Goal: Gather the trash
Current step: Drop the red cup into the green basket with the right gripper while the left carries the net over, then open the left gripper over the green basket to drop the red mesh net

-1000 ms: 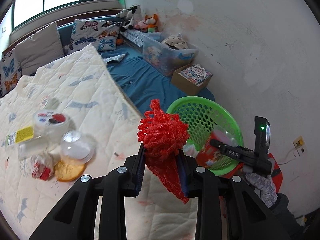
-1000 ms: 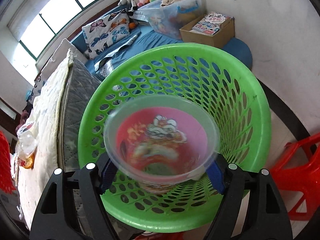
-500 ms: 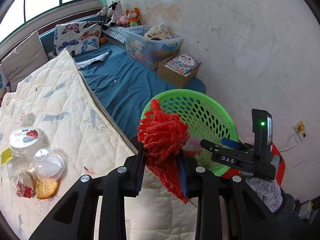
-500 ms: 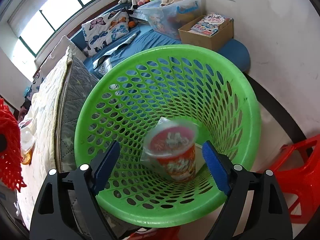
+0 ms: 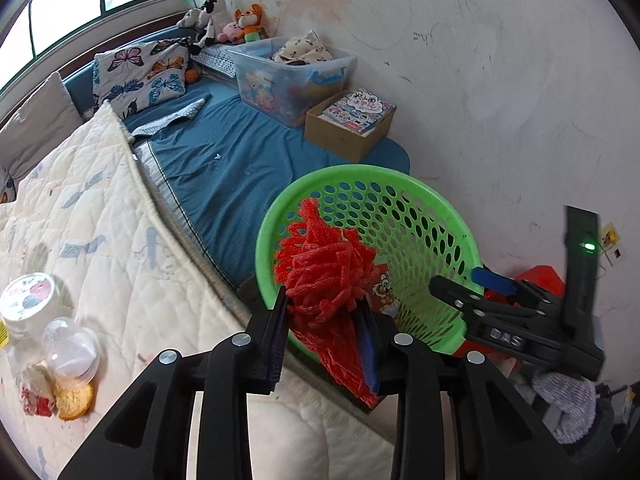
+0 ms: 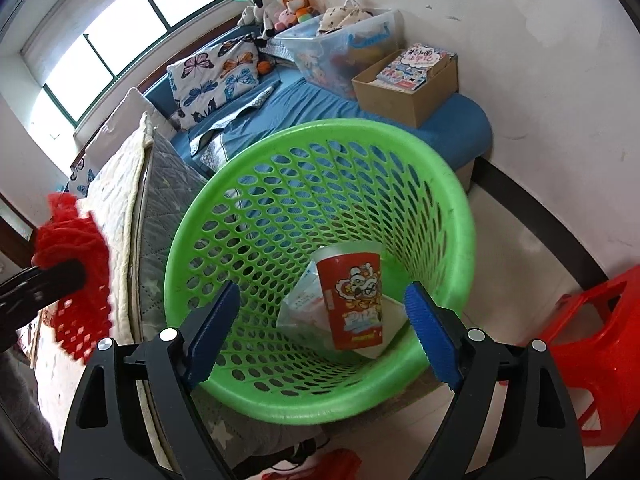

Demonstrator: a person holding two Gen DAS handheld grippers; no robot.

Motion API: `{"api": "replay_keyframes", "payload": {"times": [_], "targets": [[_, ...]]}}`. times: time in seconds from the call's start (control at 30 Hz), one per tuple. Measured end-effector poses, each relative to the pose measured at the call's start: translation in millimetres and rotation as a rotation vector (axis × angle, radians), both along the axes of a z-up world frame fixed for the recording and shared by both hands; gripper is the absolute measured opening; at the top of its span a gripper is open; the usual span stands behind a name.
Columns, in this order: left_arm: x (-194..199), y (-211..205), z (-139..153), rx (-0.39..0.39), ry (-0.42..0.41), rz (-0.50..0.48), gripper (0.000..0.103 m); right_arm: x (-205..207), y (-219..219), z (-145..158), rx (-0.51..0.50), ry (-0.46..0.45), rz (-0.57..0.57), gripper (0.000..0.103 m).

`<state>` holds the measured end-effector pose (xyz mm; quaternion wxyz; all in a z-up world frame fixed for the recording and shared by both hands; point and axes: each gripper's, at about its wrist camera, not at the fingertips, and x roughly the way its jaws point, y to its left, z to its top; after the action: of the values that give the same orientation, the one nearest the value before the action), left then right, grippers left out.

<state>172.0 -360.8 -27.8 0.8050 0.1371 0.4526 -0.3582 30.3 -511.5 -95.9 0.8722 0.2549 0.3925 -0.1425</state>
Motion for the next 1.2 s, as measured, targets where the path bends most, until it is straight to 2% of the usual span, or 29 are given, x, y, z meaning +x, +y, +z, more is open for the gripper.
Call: {"api": "replay_keyframes", "payload": {"times": [0.27,0.37,0.43,0.47,0.63,0.83,1.2], "targets": [[7.6,-18.3,-15.6,0.028,0.024,0.011,0.039,-18.1,-1.1,9.2,0.014,-0.034,-0.013,0.084],[5.9,-17.9,-15.7,0.015,0.026,0.004,0.049,-19.9,0.9,10.8,0.011,-0.036,-0.013,0.084],[4.1,-17.0,-13.8,0.004,0.014,-0.008,0.064,-20.2,1.2,10.8,0.014,-0.038,-0.012,0.084],[3.5,-16.1,-13.1,-0.001,0.004,-0.008,0.066,-20.4,2.2,11.1,0.015,-0.04,-0.012,0.084],[-0.3,-1.6,-7.5,-0.016,-0.014,-0.001,0.066,-22.5,8.6,13.5,0.017,-0.045,-0.001,0.084],[-7.3,37.0,2.5,-0.046,-0.035,0.044,0.069,-21.2,28.5,21.0,0.006,-0.056,0.044,0.084],[-9.7,140.6,13.0,-0.07,-0.082,0.215,0.069,-3.6,78.6,36.9,-0.005,-0.077,0.16,0.084]]}}
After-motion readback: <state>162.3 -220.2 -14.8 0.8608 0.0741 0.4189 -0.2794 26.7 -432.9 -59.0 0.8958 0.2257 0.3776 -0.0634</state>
